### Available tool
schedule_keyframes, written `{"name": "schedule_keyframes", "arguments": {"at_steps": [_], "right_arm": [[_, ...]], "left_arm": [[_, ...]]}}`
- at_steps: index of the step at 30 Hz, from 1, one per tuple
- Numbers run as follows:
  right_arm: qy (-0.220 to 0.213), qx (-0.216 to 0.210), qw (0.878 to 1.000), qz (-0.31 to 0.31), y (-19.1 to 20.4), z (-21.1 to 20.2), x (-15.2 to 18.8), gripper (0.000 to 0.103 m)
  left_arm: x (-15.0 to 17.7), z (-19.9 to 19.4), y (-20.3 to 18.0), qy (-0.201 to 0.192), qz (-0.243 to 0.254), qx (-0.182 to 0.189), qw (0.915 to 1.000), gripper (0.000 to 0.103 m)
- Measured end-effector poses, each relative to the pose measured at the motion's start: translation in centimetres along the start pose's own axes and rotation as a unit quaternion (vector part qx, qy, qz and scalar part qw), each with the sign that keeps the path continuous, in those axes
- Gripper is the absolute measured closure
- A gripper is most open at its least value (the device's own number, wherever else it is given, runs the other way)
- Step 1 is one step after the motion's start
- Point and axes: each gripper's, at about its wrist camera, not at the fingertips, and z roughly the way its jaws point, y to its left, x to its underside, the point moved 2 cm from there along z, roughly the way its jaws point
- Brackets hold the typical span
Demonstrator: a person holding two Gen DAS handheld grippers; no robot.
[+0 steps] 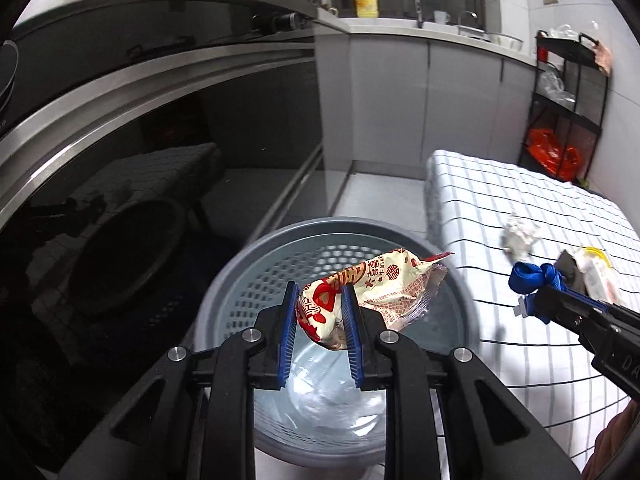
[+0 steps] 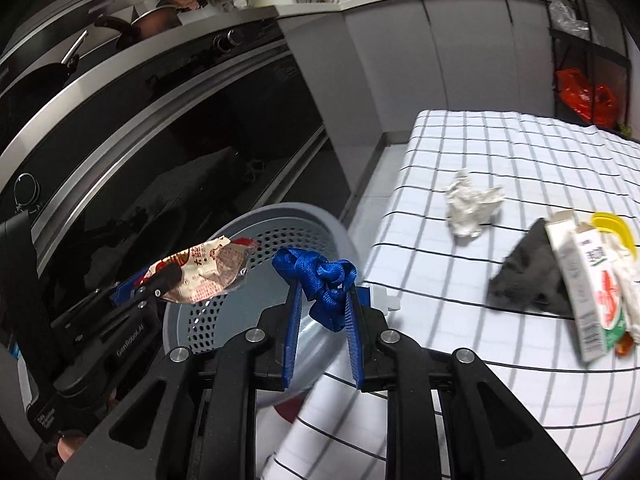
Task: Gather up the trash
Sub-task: 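Carry the wrapper and the blue cloth over the grey basket with both tools, then open the left tool over the basket to drop the snack wrapper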
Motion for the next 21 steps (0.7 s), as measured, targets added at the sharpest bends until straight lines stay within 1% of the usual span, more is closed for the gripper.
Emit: {"name": "schedule_keyframes", "arguments": {"at_steps": [6, 12, 16, 21], "right_arm": [[0.016, -0.017, 1.0, -0.012, 2.1, 2.2, 0.0, 0.082], [0.035, -0.028, 0.999, -0.019, 3.0, 4.2, -0.2, 0.081], [0.041, -0.038, 0.998, -0.022, 3.4, 5.1, -0.4, 0.081], [0.04, -0.043, 0.998, -0.028, 3.7, 5.6, -0.5, 0.08]], "left_arm": [[0.1, 0.9, 1.3, 0.016, -0.011, -0.01, 0.9998, 0.081], [0.3, 1.9, 2.4, 0.036, -0.02, -0.014, 0.999, 0.08], [0.6, 2.6, 3.0, 0.054, -0.028, -0.02, 0.9979, 0.078], [0.8, 2.6, 3.5, 0.059, -0.038, -0.02, 0.9973, 0.075]]}}
